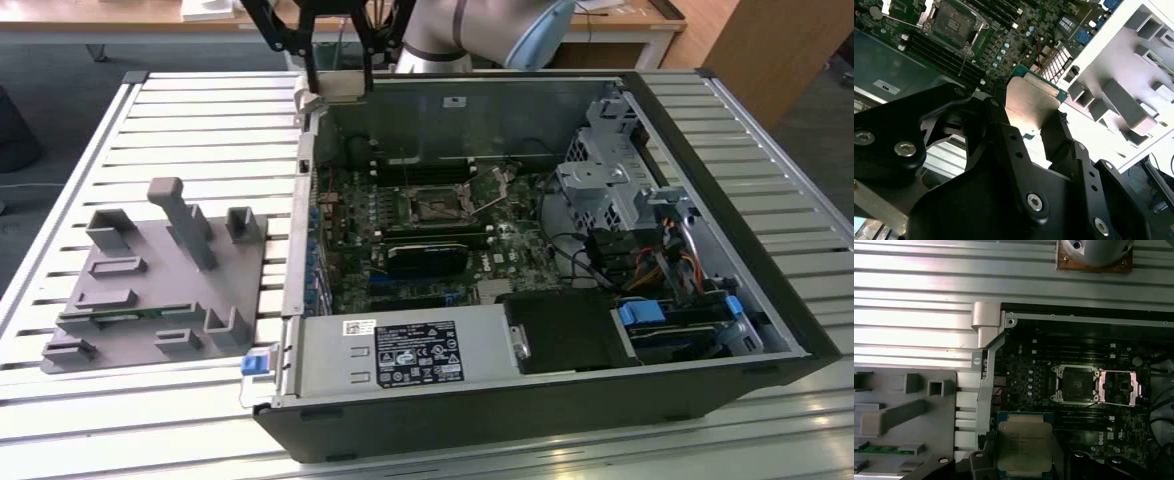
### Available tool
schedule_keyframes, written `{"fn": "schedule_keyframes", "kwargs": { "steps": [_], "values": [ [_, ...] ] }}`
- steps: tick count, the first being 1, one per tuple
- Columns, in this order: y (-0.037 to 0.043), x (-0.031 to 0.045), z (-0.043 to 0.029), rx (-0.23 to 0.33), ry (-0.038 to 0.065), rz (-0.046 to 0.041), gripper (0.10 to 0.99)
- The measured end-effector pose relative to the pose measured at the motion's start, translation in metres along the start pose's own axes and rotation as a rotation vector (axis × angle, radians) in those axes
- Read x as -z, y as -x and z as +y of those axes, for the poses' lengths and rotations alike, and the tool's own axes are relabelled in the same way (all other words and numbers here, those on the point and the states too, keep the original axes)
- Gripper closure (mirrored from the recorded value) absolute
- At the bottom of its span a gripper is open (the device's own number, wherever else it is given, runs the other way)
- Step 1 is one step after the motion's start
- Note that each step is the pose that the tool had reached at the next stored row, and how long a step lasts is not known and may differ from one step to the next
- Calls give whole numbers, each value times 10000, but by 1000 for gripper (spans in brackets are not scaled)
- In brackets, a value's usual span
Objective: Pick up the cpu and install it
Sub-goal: 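Pick up the cpu and move it towards the insertion slot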
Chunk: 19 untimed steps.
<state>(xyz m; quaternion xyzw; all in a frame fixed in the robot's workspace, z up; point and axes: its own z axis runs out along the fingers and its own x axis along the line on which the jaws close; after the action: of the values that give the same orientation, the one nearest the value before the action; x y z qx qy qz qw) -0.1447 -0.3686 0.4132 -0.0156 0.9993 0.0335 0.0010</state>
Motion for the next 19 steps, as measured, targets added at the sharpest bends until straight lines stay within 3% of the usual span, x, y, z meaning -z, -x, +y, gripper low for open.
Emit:
{"fn": "schedule_keyframes", "kwargs": {
  "steps": [14, 19],
  "values": [
    [163, -13, -4, -1, 0, 0, 561],
    [259, -21, 23, -1, 1, -1, 561]
  ]
}}
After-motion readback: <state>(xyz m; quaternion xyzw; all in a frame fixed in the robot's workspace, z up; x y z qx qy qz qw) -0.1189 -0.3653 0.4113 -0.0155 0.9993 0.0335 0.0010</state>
